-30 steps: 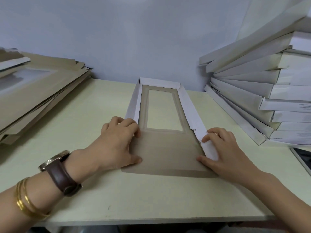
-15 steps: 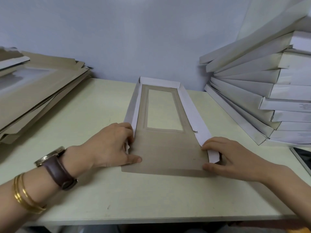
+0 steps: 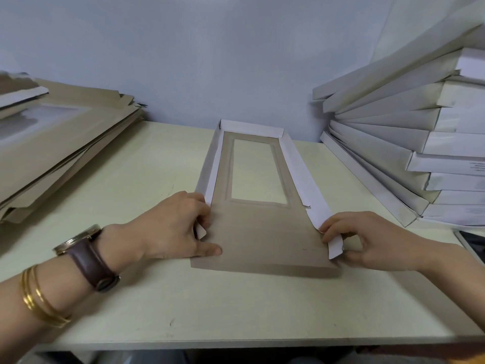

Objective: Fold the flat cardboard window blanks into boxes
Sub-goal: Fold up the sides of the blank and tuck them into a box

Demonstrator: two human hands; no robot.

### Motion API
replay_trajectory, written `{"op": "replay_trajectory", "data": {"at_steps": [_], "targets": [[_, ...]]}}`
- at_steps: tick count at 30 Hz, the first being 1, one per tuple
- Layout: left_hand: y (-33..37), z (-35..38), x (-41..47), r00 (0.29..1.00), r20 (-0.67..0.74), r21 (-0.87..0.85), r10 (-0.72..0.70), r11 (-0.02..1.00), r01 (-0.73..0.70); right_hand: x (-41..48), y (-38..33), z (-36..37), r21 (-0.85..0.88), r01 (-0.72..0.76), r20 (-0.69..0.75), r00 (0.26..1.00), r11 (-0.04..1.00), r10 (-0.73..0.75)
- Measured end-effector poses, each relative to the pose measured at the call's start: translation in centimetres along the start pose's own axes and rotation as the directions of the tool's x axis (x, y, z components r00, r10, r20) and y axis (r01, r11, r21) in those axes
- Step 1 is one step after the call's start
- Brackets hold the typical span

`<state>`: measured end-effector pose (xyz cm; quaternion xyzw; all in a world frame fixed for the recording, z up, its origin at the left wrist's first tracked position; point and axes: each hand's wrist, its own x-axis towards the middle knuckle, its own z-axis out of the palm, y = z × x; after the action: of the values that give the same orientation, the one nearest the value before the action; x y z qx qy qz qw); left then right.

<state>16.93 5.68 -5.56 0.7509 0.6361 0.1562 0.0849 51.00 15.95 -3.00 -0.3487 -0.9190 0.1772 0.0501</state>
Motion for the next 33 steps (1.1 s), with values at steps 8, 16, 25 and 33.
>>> {"op": "replay_trajectory", "data": {"at_steps": [8,16,25,33], "targets": [[-0.2,-0.1,-0.1,0.999,0.032,-0.030,-0.014,0.999,0.015,-0.3,0.8,0.1,0.148,0.023,-0.041,0.999,0.989,-0.017],[-0.3,-0.1,0.1,0.998,0.063,-0.019,-0.020,1.000,0.021,-0.8,1.3,-0.2,0.187,-0.049,0.003,0.999,0.981,0.049],[-0.2,-0.3,0.6,0.996,0.091,0.017,-0.007,1.000,0.005,-1.0,0.7,-0.6,-0.002,-0.008,0.034,0.999,1.000,0.008],[0.1,-0.4,0.6,0.995,0.097,0.021,-0.006,1.000,0.004,-0.5,0.1,-0.5,0.009,-0.014,0.144,0.989,1.000,0.013]]}}
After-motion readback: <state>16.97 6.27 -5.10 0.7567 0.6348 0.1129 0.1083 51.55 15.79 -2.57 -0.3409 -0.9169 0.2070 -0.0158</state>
